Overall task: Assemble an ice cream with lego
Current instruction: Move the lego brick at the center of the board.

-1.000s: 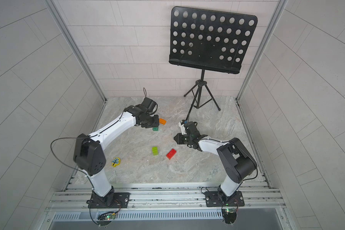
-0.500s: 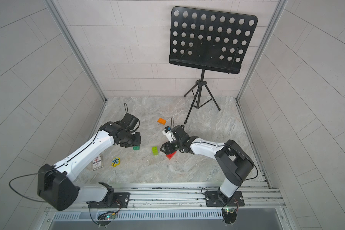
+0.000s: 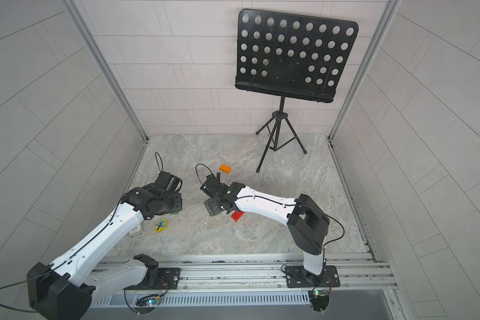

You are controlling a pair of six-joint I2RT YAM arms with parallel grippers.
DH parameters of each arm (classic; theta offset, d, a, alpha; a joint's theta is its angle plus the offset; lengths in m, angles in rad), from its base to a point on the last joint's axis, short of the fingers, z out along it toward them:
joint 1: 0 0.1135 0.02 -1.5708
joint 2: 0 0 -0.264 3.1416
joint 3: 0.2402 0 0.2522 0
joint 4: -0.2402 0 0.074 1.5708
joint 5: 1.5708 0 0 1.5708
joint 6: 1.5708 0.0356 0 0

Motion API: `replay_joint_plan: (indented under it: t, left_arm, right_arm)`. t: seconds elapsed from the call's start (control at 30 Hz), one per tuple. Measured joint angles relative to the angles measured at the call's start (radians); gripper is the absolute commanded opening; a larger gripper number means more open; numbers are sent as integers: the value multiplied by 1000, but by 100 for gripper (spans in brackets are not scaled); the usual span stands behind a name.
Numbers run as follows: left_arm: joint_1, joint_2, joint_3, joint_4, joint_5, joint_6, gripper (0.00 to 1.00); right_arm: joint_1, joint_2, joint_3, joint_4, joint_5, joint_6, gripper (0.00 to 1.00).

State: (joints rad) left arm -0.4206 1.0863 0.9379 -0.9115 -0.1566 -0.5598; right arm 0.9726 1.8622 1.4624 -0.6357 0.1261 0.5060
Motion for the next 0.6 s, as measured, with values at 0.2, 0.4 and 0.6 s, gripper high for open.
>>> replay_joint_plan:
  t: [0.2, 0.4, 0.6]
  left_arm:
    - [3, -34, -1, 10, -6, -8, 0]
    - [3, -50, 0, 13, 3, -9, 0]
    - [3, -51, 0, 20, 19, -8, 0]
  right_arm:
    - [10, 108, 70, -135, 17, 64, 79]
    - [16, 143, 135, -164, 13, 95, 79]
    - [22, 144, 161, -169, -9, 106, 82]
